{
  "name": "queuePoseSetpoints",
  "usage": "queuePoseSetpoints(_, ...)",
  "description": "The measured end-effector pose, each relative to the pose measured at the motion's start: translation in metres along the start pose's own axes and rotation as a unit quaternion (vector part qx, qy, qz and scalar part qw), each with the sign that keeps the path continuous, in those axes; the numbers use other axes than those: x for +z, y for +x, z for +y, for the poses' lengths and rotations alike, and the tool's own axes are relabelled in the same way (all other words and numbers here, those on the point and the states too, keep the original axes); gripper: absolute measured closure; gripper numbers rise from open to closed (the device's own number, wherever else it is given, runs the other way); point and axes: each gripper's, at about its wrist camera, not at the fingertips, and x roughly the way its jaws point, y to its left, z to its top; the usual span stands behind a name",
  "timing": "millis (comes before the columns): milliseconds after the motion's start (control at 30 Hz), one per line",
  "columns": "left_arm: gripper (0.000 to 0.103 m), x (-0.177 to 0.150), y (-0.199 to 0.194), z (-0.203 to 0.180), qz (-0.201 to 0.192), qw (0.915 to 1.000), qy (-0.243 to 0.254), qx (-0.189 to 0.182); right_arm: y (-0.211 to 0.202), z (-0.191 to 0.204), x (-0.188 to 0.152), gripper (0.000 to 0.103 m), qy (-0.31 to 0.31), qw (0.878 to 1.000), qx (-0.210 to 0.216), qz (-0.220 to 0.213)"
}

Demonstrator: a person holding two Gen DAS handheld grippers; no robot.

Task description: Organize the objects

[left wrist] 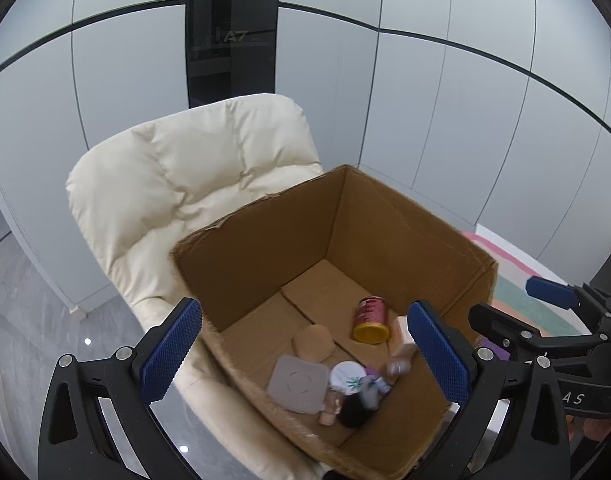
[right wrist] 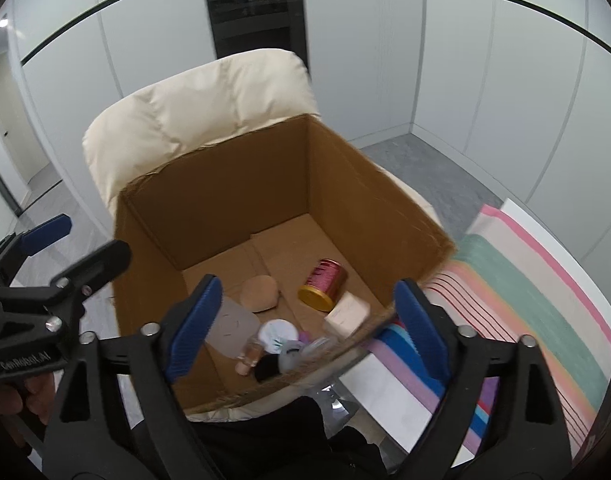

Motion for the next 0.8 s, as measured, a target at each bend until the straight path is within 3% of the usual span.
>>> queuePoseSetpoints(100, 0.000, 0.001, 0.002, -0.014, 0.000, 1.0000, 0.007, -0.003, -0.004, -0.019, -0.001, 0.000, 0.027, 1.000, -0.007, -0.004)
queuePoseSetpoints(500, 0.000, 0.006, 0.011, -0.067, 0.005, 0.9990, 0.031, -0.032, -0.028, -0.094, -0.016, 0.000, 0.100, 0.994, -0.049, -0.015)
queuePoseSetpoints(800, 0.000, 0.011, 0.016, -0.129, 0.006, 0.9958, 0.056, -0.072, -0.057, -0.149, -0.042, 0.000, 0.126, 0.988, -0.086, -0.019)
